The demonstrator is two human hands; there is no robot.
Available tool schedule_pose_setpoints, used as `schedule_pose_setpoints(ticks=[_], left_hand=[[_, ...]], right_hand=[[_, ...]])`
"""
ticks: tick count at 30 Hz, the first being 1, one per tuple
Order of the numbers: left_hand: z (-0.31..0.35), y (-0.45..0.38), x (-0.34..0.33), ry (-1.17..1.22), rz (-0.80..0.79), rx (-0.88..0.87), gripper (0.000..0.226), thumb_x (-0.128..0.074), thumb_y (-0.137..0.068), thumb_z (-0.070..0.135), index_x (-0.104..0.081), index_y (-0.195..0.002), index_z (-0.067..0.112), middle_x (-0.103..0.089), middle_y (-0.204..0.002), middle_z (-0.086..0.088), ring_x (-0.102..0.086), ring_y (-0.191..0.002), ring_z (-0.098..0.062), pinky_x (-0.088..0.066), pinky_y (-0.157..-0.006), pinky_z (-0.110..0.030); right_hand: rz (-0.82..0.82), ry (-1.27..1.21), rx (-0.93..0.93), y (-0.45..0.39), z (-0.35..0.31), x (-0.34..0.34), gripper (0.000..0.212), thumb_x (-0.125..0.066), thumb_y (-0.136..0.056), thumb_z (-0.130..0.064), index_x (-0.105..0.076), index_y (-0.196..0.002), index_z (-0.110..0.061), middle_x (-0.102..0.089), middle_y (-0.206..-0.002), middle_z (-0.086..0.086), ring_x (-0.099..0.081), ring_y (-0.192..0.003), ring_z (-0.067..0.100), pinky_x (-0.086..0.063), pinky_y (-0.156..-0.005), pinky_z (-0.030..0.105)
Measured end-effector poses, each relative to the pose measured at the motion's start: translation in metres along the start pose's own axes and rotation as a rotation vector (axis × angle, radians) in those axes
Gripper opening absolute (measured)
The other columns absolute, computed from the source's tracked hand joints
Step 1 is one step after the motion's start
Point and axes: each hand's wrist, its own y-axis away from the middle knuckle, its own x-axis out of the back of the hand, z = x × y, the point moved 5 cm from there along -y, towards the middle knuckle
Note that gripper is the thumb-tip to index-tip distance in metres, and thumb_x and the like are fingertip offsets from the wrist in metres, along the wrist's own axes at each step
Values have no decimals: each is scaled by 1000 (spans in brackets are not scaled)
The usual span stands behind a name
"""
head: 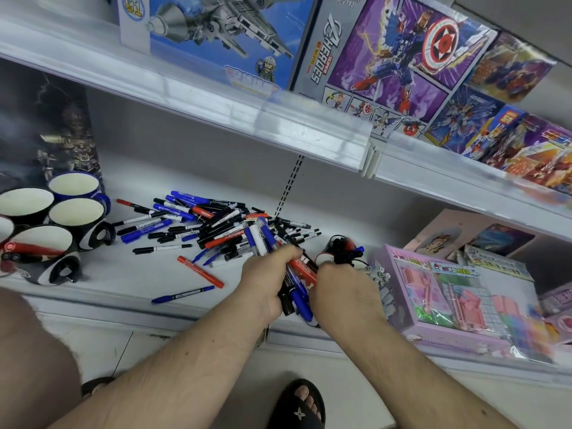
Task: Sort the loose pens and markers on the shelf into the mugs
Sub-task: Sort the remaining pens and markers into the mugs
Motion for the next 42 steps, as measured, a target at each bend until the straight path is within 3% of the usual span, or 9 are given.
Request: schedule_pose_setpoints(ticks=[7, 10, 13, 16, 25, 30, 33, 37, 42], left_hand=[[40, -5, 21, 190, -33, -45, 12, -65, -86, 18, -56, -80, 12, -66, -72, -8, -64, -56, -21, -59, -63, -35], [46, -2, 31, 289, -92, -31, 19, -54, -92, 17, -54, -75, 9, -63, -53, -8, -60, -38, -20, -46, -36, -22], [34, -4, 32, 220, -136, -27, 12, -55, -88, 15, -56, -76, 13, -60, -59, -5, -62, -45, -19, -50, -46, -25], [24, -8, 27, 163, -179, -10, 13, -55, -88, 12, -58, -75, 13, -61, -71, -8, -63, -59, -22, -57, -58, -32], [17, -8, 6, -5, -194, -92, 15, -59, -86, 2, -56, -74, 10, -58, -66, -10, -61, -58, -25, -56, -65, -38], [12, -1, -6, 70, -246, -127, 9, -53, -89, -2, -60, -94, 0, -73, -87, -20, -70, -72, -33, -61, -63, -43], [10, -2, -11, 135, -221, -65, 18, -54, -90, 5, -66, -76, 4, -72, -74, -13, -69, -60, -26, -58, -53, -36], [7, -7, -14, 153, -184, -49, 15, -58, -89, 11, -63, -75, 10, -67, -65, -7, -66, -55, -20, -55, -53, -30], [-3, -15, -18, 107, -193, -34, 15, -60, -87, 8, -54, -74, 12, -59, -63, -8, -63, -57, -24, -59, -64, -39]], right_hand=[[-9, -141, -47, -3, 30, 3, 7, -53, -91, -14, -57, -86, -13, -69, -92, 12, -67, -87, 32, -47, -67, 31], [-279, -924, -202, -3, 56, -18, 19, -55, -96, -10, -59, -79, -3, -65, -67, 13, -64, -56, 24, -53, -51, 30], [-415, -1573, -314, 6, 55, -23, 14, -51, -98, -2, -58, -87, 1, -55, -59, 11, -49, -39, 16, -41, -37, 23], [-420, -1765, -335, 7, 47, -25, 17, -49, -99, -2, -60, -87, -1, -52, -57, 11, -41, -41, 15, -35, -37, 20], [-436, -1336, -155, 5, 41, -31, 23, -45, -102, -5, -61, -109, 11, -53, -63, 14, -40, -38, 12, -31, -38, 19], [-388, -1166, -65, 4, 40, -24, 23, -44, -103, -7, -67, -107, -7, -54, -63, 13, -38, -37, 8, -31, -40, 20], [-258, -1237, -100, 2, 45, -19, 26, -47, -102, -10, -57, -114, -32, -65, -69, -6, -45, -41, 6, -39, -44, 22], [-6, -1249, -150, 1, 53, -19, 10, -55, -99, -13, -52, -99, -23, -71, -91, 6, -66, -60, 22, -58, -65, 49], [207, -1268, -281, -1, 74, -11, 14, -59, -96, -6, -68, -94, -15, -71, -64, -1, -69, -57, 18, -58, -60, 36]])
